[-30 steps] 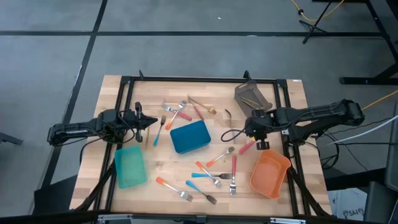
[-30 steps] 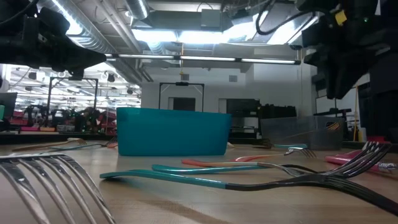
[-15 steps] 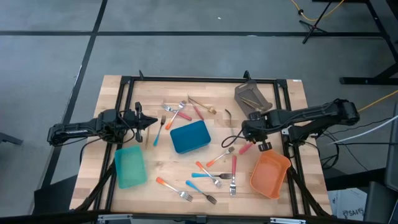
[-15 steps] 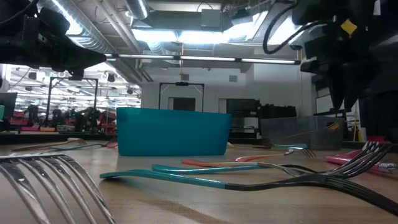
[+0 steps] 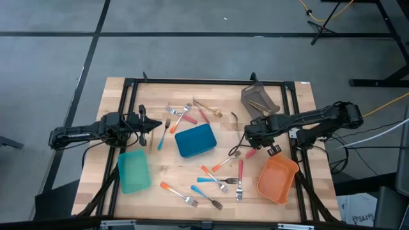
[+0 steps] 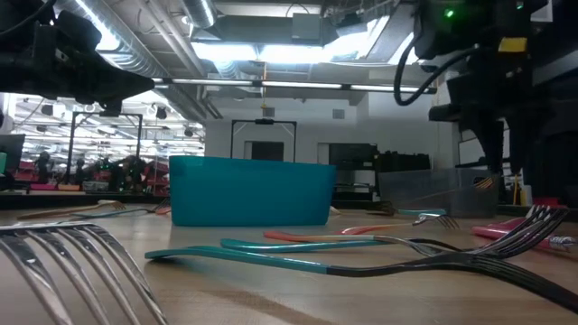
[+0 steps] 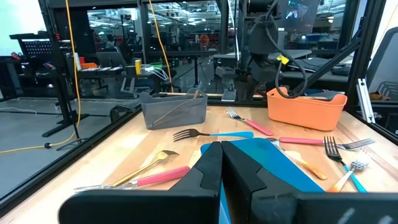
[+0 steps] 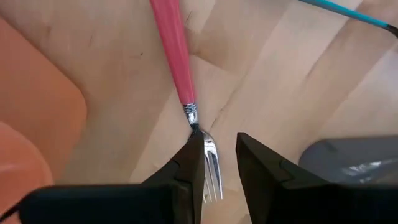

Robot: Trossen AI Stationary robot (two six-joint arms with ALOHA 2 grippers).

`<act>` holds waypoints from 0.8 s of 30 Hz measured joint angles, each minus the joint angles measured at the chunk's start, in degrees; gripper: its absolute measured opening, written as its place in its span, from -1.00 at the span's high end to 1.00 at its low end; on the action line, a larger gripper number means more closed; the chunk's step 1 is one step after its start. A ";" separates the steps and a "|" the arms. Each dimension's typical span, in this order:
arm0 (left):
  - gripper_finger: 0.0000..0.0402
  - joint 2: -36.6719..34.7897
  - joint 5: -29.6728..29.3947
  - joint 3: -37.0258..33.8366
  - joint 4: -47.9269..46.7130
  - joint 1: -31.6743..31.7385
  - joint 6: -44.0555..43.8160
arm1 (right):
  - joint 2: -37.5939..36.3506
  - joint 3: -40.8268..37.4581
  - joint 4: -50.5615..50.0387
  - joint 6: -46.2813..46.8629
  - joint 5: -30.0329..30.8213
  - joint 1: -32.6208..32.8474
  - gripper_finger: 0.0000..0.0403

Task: Sort silverware by color (type)
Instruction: Put the top right pink fork into the orange bin

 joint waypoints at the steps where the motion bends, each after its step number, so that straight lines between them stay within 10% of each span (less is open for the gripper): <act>1: 0.99 0.02 -0.02 -0.01 0.00 0.00 0.00 | 0.15 0.00 0.02 -0.73 -0.35 -0.83 0.58; 24: 0.99 0.00 -0.04 -0.01 0.02 0.02 -0.01 | 0.25 -3.40 4.28 -8.41 -6.53 -5.73 0.58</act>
